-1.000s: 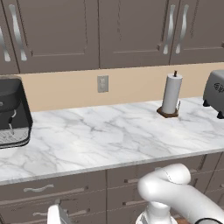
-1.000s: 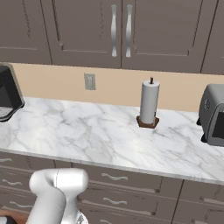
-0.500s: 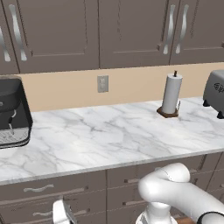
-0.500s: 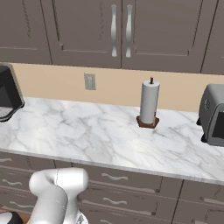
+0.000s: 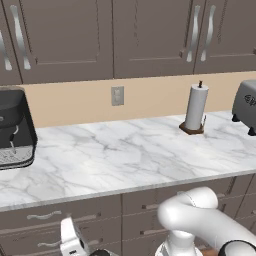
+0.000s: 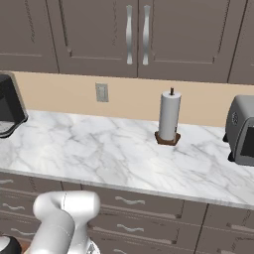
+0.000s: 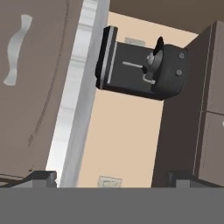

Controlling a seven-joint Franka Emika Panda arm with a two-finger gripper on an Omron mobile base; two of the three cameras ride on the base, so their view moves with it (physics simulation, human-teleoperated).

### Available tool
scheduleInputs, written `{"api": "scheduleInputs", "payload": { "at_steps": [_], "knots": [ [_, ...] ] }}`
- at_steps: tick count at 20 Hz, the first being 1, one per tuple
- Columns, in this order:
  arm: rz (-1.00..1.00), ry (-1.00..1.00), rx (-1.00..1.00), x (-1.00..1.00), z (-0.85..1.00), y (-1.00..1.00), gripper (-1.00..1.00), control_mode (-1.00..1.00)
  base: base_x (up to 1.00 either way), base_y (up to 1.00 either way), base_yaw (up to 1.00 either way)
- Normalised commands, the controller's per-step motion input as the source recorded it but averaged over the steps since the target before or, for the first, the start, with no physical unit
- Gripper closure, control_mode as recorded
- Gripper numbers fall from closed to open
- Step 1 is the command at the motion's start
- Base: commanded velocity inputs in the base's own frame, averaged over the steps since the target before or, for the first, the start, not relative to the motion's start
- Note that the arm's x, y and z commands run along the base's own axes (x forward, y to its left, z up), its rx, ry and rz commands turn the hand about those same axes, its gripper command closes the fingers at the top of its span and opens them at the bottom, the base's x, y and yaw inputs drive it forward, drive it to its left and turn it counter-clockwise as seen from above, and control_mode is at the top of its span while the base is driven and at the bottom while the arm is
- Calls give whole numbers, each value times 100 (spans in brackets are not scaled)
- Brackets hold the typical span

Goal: Take the tongs from the drawer on the left and place them on the dining counter next to the tray containing the kebab skewer.

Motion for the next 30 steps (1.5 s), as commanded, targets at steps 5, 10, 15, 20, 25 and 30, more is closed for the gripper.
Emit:
{"api": "scheduleInputs", "payload": {
  "at_steps": [5,10,15,20,25,30],
  "knots": [
    [0,0,9,13,0,27,-100,-100,0,0,0],
    [0,1,0,17,-12,21,-100,-100,0,0,0],
    [0,0,0,25,-29,19,-100,-100,0,0,0],
    [0,0,0,28,-39,37,-100,-100,0,0,0],
    [0,2,1,14,-54,38,-100,-100,0,0,0],
    [0,1,0,15,-36,21,-100,-100,0,0,0]
  ]
}}
